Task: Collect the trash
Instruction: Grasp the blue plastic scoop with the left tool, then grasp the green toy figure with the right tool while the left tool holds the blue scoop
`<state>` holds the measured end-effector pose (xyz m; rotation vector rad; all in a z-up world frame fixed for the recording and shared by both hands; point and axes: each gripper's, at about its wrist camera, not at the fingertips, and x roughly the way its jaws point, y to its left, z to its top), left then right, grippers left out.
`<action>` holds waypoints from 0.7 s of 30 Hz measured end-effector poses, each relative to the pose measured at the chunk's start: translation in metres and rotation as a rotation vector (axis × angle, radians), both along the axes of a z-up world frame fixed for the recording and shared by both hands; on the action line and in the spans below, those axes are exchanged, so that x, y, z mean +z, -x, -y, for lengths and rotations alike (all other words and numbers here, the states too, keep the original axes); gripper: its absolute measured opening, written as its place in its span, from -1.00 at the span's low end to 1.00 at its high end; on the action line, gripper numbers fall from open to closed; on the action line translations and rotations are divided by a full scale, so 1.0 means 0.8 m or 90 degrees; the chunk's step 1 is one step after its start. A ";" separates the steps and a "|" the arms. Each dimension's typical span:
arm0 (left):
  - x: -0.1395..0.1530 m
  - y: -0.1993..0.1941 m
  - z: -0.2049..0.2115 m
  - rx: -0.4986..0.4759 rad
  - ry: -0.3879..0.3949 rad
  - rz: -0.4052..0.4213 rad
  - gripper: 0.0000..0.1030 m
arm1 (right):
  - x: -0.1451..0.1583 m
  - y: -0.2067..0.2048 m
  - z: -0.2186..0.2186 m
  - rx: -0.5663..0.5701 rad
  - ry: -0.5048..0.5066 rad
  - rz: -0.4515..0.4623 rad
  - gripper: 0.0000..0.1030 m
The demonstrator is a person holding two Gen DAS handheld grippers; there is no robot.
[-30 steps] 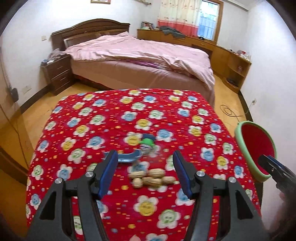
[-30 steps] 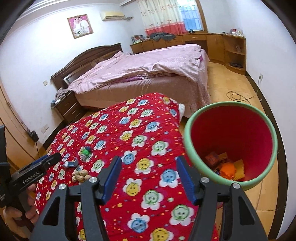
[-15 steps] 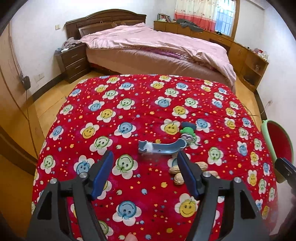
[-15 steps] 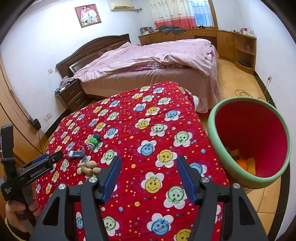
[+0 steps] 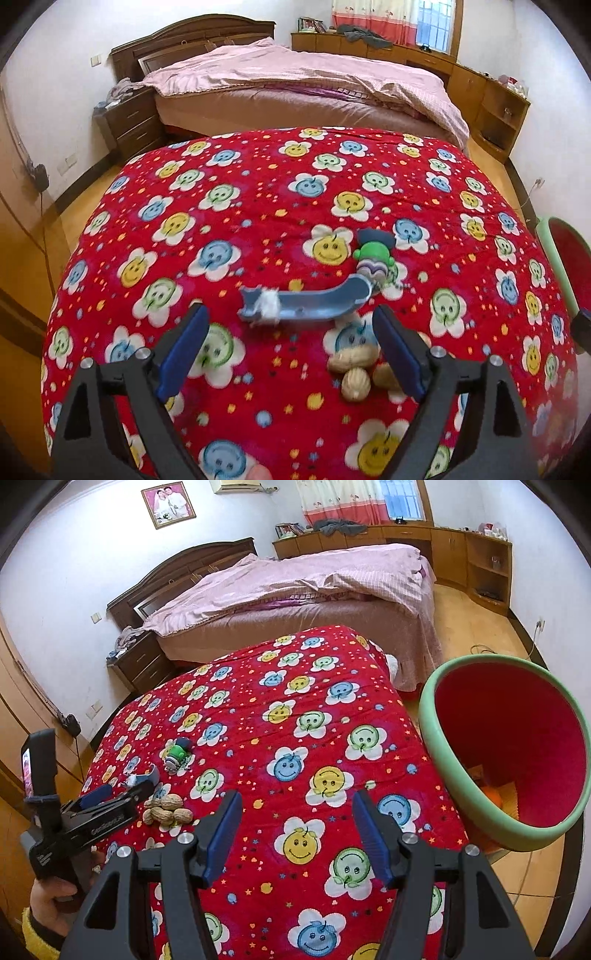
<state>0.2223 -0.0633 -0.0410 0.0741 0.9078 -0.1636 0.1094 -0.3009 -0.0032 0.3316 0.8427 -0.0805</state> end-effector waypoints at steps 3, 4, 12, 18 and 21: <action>-0.002 -0.008 0.005 -0.004 -0.002 -0.001 0.73 | -0.002 -0.001 0.001 0.001 -0.001 -0.003 0.25; -0.003 -0.011 0.006 -0.007 -0.001 -0.004 0.73 | -0.003 -0.001 0.001 0.001 -0.002 -0.003 0.25; -0.011 -0.015 0.006 0.001 0.027 -0.018 0.45 | -0.006 -0.004 -0.001 0.006 -0.002 -0.006 0.25; 0.002 0.002 -0.001 -0.009 0.021 0.010 0.45 | -0.005 -0.008 -0.010 0.022 0.002 -0.007 0.25; 0.012 0.012 -0.010 0.004 0.017 0.020 0.45 | -0.003 -0.015 -0.019 0.039 0.002 -0.008 0.25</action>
